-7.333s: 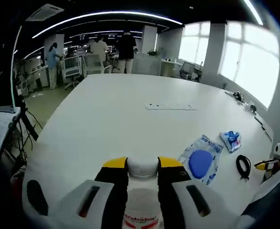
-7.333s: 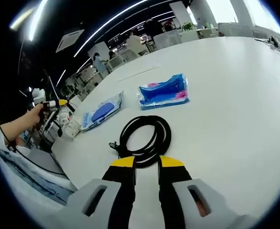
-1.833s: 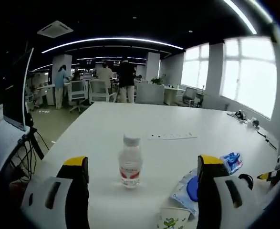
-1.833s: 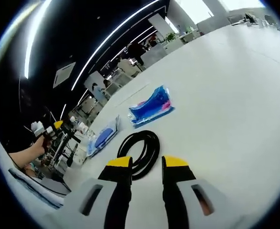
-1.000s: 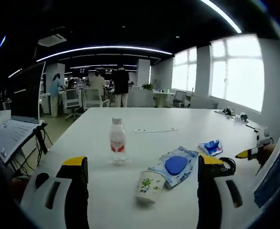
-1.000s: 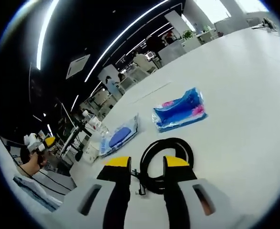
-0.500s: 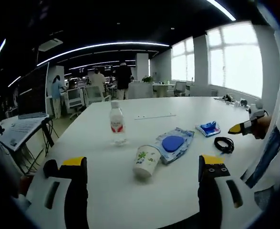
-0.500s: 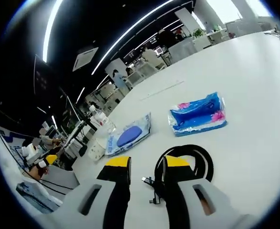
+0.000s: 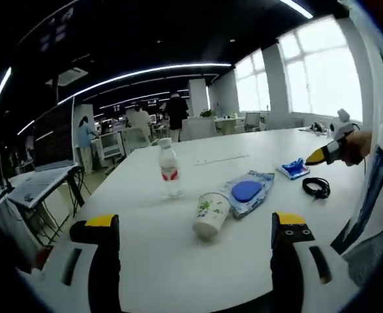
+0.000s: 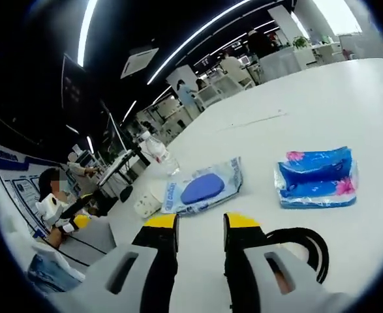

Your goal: Arrange the tabletop items into an orderly group along one side of the table until the central work area is clear of visible clutter.

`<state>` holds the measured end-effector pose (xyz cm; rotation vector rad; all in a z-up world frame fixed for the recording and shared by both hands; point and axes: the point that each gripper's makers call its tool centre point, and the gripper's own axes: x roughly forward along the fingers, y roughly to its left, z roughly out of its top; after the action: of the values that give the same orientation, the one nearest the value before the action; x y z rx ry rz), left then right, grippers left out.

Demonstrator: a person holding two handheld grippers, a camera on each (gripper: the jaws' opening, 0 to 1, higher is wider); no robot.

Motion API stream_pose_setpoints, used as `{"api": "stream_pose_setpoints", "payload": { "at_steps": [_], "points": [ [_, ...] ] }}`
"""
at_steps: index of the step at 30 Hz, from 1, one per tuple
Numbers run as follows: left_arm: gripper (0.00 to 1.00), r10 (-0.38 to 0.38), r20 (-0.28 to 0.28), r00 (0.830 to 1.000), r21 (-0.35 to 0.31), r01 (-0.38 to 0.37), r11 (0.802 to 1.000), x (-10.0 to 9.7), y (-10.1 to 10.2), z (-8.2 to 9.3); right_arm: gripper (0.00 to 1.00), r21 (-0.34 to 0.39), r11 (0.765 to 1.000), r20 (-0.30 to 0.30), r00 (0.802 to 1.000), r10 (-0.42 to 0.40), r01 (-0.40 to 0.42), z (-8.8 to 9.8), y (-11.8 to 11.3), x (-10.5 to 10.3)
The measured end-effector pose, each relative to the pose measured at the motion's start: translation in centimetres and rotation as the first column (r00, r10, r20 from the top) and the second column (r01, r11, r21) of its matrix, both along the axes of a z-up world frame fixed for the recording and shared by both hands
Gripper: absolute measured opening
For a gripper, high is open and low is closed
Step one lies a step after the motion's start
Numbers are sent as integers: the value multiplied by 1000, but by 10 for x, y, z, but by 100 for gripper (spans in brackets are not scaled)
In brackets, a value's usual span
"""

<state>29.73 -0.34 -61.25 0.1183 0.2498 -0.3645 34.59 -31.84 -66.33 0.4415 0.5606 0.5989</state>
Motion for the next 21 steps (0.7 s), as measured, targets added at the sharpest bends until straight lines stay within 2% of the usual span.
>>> {"api": "stream_pose_setpoints", "payload": {
  "at_steps": [2,3,5,9,12,14,17,20,21],
  "points": [
    [99,-9,-11,1000,12,9,1000,-1,-3,-4,26,-18,998,11,998,55,-55,1,12,5],
    [98,-26,-32,999,38,27,999,-3,-6,-10,26,-26,995,9,996,93,-93,2,24,10],
    [94,-30,-51,998,37,32,999,-4,-7,-13,27,-24,992,11,992,123,-123,5,37,19],
    [95,-9,-27,1000,32,10,999,-2,-2,-9,27,-19,981,29,980,195,-194,13,61,32],
    [94,-2,-34,999,39,3,999,-2,-1,-11,27,-35,958,30,958,286,-285,16,82,35],
    [92,-5,-46,999,71,8,997,-2,-1,-16,27,-64,933,38,933,358,-355,19,99,38],
    [88,3,-55,998,75,1,997,-3,2,-18,27,-86,902,43,903,428,-423,23,117,42],
    [89,17,-45,999,64,-14,998,-2,6,-16,27,-101,877,20,880,475,-471,20,130,46],
    [89,18,-49,999,65,-15,998,-2,6,-18,27,-115,860,7,865,501,-497,18,138,49]
  ]
}}
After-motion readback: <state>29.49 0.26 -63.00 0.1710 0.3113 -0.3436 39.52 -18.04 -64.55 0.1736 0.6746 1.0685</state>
